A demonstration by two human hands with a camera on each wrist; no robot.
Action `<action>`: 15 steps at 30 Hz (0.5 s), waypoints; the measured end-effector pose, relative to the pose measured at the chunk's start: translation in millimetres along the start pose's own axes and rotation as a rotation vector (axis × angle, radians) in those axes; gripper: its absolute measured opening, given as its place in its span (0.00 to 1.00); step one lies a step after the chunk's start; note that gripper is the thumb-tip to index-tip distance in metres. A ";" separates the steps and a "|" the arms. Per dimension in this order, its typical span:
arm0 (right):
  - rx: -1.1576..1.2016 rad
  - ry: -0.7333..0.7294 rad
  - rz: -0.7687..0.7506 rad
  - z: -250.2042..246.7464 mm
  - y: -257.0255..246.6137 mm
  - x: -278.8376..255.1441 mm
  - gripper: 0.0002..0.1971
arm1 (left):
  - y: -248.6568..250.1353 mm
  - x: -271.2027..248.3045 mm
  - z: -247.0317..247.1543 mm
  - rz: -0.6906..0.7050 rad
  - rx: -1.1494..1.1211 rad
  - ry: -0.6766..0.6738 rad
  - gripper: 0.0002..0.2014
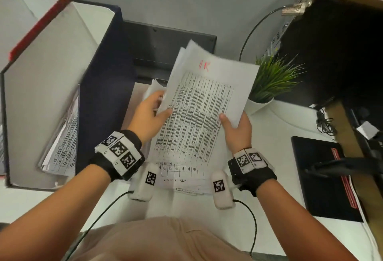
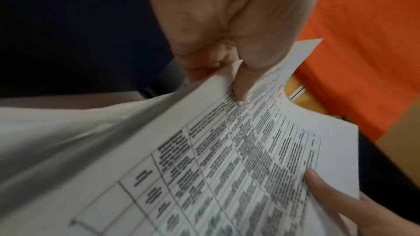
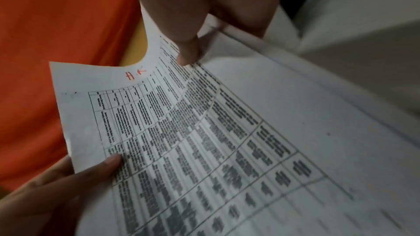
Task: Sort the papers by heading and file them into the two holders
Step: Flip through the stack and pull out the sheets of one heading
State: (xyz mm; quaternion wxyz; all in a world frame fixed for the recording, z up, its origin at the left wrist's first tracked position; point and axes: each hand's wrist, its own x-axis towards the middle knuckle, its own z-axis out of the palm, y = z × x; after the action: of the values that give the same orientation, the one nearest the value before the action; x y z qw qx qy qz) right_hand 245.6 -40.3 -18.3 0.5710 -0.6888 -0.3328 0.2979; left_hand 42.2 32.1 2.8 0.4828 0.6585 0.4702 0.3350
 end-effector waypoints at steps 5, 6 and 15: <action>0.225 0.004 -0.153 3.7 -47.6 3.0 0.18 | 23.0 -3.7 -11.2 0.198 -0.138 0.125 0.16; 0.243 -0.006 -0.155 4.9 -50.6 2.1 0.18 | 23.0 -5.1 -12.0 0.200 -0.150 0.152 0.17; 0.285 -0.013 -0.084 15.1 -50.4 -7.9 0.17 | 20.0 -9.2 3.6 0.187 -0.182 0.298 0.13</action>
State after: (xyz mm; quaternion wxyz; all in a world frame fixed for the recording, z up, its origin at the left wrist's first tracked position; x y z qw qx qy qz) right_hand 222.9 -31.4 29.0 0.6728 -0.5842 -0.3196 0.3223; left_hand 48.3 20.5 20.8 0.4322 0.5961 0.4409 0.5133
